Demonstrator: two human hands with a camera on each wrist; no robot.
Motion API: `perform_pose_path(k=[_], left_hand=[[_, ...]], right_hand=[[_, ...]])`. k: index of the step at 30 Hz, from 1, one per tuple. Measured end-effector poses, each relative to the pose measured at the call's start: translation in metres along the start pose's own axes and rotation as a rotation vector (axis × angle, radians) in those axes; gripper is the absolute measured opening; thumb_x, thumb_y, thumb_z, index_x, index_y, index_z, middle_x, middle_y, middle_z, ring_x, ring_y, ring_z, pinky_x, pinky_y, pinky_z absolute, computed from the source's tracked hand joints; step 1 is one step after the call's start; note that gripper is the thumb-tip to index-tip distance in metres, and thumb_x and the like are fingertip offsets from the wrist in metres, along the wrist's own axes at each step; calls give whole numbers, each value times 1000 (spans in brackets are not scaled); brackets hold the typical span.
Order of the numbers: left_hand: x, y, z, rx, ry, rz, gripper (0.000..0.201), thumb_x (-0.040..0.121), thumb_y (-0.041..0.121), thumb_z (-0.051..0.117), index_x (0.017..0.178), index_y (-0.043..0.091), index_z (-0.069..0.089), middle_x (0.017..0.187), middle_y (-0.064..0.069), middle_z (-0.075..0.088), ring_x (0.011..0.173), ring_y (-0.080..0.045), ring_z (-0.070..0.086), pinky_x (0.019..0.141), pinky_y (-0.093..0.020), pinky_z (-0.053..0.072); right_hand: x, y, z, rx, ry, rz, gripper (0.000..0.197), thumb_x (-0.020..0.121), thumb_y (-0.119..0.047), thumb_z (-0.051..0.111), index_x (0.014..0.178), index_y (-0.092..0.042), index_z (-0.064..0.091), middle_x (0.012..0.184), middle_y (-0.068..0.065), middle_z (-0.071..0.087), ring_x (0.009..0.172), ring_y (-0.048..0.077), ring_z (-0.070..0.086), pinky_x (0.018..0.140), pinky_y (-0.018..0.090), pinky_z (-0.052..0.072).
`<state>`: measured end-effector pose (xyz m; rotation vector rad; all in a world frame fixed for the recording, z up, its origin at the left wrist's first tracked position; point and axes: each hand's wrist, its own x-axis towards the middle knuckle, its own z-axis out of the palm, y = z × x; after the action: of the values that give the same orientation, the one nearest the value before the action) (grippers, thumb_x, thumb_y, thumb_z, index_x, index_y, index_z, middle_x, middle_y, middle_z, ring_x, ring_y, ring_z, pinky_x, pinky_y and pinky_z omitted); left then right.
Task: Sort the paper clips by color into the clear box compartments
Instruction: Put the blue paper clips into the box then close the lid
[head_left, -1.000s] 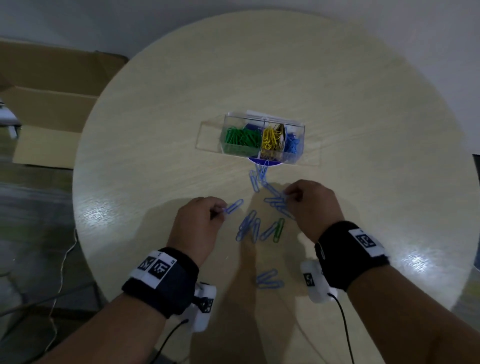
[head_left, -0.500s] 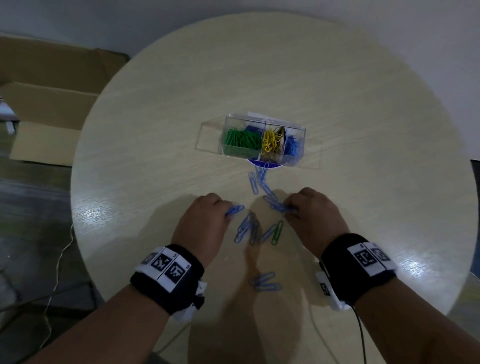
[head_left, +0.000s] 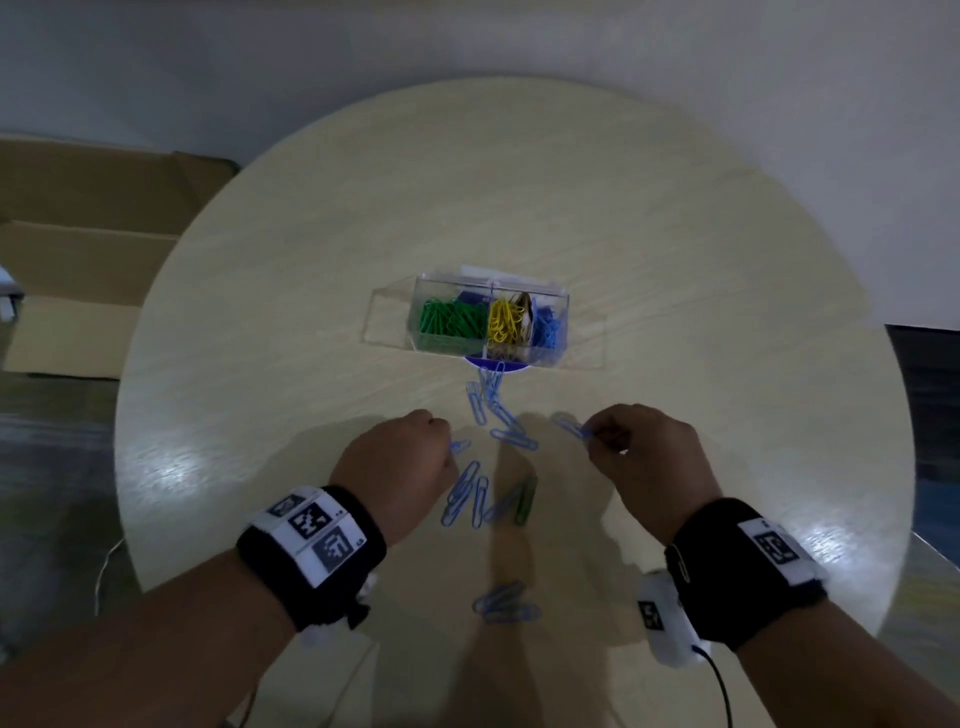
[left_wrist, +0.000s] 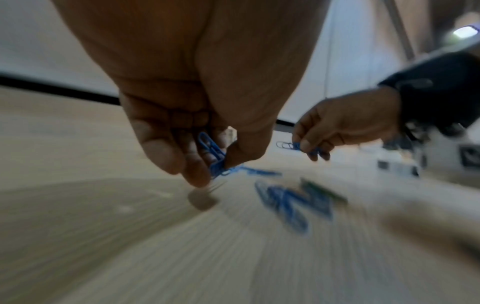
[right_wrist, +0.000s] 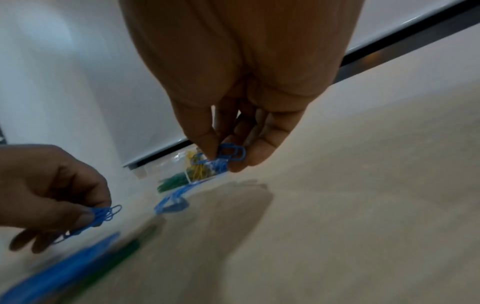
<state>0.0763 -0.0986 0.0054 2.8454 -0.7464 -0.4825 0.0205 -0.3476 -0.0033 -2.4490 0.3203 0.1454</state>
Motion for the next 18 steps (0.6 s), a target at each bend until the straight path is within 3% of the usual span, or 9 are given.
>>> perform_pose_path(k=[3, 5, 8, 10, 12, 14, 16, 18], left_hand=[[25, 17, -28, -260, 135, -36, 14, 86, 24, 60, 76, 14, 60, 77, -1, 51, 68, -22, 51, 62, -30, 33], [48, 29, -45, -363, 244, -52, 15, 85, 21, 62, 73, 11, 62, 74, -4, 55, 68, -22, 53, 61, -31, 35], [82, 44, -57, -429, 338, -71, 19, 84, 19, 60, 71, 5, 66, 70, -13, 62, 67, -29, 59, 63, -39, 47], [100, 50, -59, -474, 338, -85, 22, 89, 21, 58, 85, 5, 72, 81, -15, 69, 76, -30, 65, 72, -39, 52], [112, 56, -57, -444, 285, -92, 29, 95, 25, 54, 103, 3, 71, 97, -16, 72, 91, -31, 66, 82, -39, 53], [116, 58, -55, -387, 255, -79, 31, 98, 27, 48, 100, 4, 70, 92, -14, 71, 93, -32, 65, 81, -38, 51], [113, 53, -53, -449, 283, -81, 31, 99, 27, 47, 100, 8, 71, 95, -10, 72, 96, -29, 66, 84, -37, 52], [105, 43, -54, -540, 364, -106, 30, 99, 30, 48, 112, 13, 70, 110, -6, 72, 101, -21, 65, 92, -35, 51]], right_hand=[[6, -4, -12, 128, 95, 69, 11, 74, -17, 72, 75, -27, 69, 66, -11, 66, 63, -3, 59, 57, 8, 40], [11, -7, -20, 213, 132, 113, 8, 75, -16, 72, 75, -24, 70, 62, -12, 66, 58, -3, 58, 52, 7, 39], [20, -11, -29, 302, 142, 164, 8, 76, -18, 71, 74, -25, 69, 61, -7, 68, 55, 8, 61, 58, 18, 48], [25, -12, -33, 330, 149, 182, 7, 76, -19, 71, 74, -25, 69, 63, -5, 69, 59, 13, 64, 65, 29, 53], [29, -13, -36, 348, 154, 183, 6, 76, -20, 70, 76, -26, 69, 65, -4, 70, 61, 15, 65, 68, 34, 56], [33, -14, -38, 376, 151, 172, 9, 76, -20, 70, 82, -26, 67, 67, -4, 70, 63, 18, 67, 68, 39, 57], [40, -17, -40, 379, 147, 156, 13, 75, -21, 70, 84, -27, 64, 69, -3, 70, 65, 20, 67, 68, 42, 57], [50, -22, -39, 371, 159, 148, 14, 73, -22, 70, 82, -27, 62, 69, -2, 70, 65, 21, 66, 68, 43, 56]])
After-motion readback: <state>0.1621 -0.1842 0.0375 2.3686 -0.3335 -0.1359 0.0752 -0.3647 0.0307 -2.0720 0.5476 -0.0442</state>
